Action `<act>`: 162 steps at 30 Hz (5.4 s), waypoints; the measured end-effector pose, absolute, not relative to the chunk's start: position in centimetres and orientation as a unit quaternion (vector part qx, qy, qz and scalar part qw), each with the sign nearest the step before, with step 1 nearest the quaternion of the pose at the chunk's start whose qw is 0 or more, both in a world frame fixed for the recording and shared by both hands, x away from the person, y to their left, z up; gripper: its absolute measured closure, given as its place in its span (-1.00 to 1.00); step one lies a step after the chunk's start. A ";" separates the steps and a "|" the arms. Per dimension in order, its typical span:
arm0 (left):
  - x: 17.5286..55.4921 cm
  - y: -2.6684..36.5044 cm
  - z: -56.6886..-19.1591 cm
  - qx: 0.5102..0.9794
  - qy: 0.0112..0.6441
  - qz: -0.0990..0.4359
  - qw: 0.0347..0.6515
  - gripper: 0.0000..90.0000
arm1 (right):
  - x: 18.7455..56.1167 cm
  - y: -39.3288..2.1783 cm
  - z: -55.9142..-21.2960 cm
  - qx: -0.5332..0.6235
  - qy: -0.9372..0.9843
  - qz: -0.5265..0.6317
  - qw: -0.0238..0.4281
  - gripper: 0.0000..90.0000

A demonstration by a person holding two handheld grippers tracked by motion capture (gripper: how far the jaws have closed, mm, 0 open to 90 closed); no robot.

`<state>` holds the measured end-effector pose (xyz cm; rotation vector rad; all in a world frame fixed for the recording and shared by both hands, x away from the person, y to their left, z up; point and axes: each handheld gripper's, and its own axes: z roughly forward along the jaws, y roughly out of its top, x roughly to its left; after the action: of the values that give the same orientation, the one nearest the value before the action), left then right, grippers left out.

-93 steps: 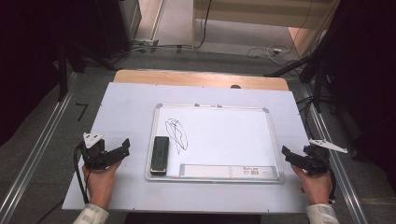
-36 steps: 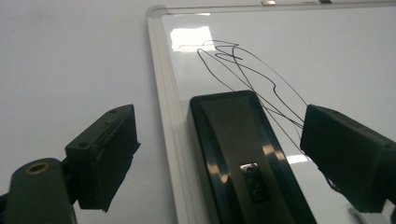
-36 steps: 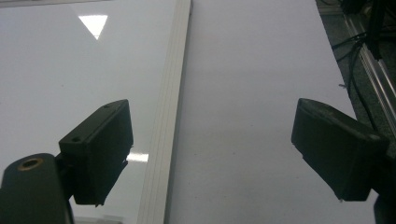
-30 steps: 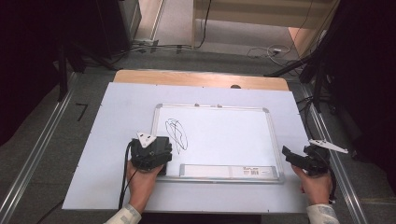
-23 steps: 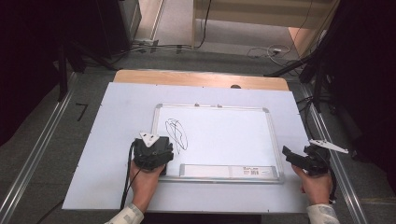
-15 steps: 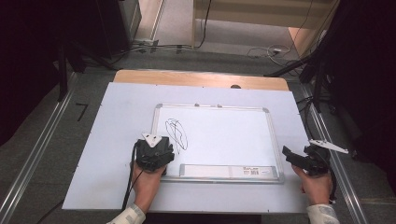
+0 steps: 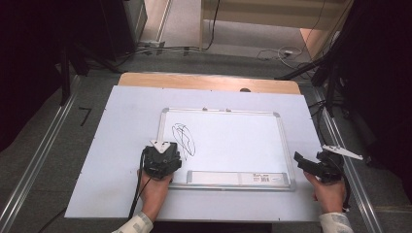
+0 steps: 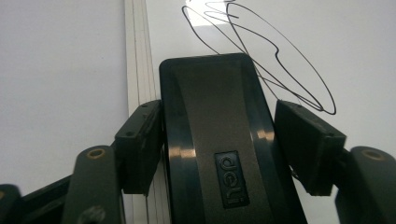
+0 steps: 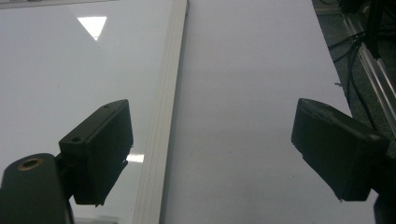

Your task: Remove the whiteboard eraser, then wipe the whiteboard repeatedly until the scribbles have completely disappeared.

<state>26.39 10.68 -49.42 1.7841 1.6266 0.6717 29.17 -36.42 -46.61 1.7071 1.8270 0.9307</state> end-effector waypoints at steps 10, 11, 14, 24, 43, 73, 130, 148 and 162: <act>26.2 10.3 -49.4 0.683 0.608 0.265 0.305 -0.11 | 29.1 -36.5 -46.6 0.622 0.666 0.339 0.234 -0.75; 26.2 10.3 -49.5 0.683 0.609 0.265 0.306 -0.11 | 29.1 -36.5 -46.6 0.622 0.666 0.339 0.235 -0.75; 26.2 10.4 -49.6 0.677 0.614 0.261 0.310 -0.12 | 29.1 -36.5 -46.6 0.622 0.665 0.339 0.235 -0.75; 26.3 10.0 -49.9 0.679 0.615 0.263 0.303 -0.16 | 29.1 -36.5 -46.6 0.622 0.665 0.339 0.236 -0.75; 26.5 10.2 -49.7 0.682 0.614 0.255 0.306 -0.10 | 29.1 -36.6 -46.6 0.623 0.665 0.340 0.234 -0.75; 25.9 11.3 -46.8 0.664 0.599 0.269 0.357 -0.10 | 29.3 -36.5 -46.7 0.621 0.667 0.339 0.235 -0.75; 30.2 7.7 -47.2 0.720 0.543 0.227 0.367 -0.10 | 29.2 -36.6 -46.7 0.625 0.664 0.336 0.237 -0.75; 31.7 6.2 -48.3 0.745 0.519 0.211 0.361 -0.10 | 29.1 -36.7 -46.7 0.625 0.663 0.336 0.237 -0.75; 31.9 6.0 -48.7 0.757 0.509 0.203 0.355 -0.10 | 29.1 -36.7 -46.7 0.625 0.663 0.336 0.237 -0.75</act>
<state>31.92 5.95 -48.72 1.9567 1.3157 0.5240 29.14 -36.67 -46.74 1.7141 1.8186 0.9200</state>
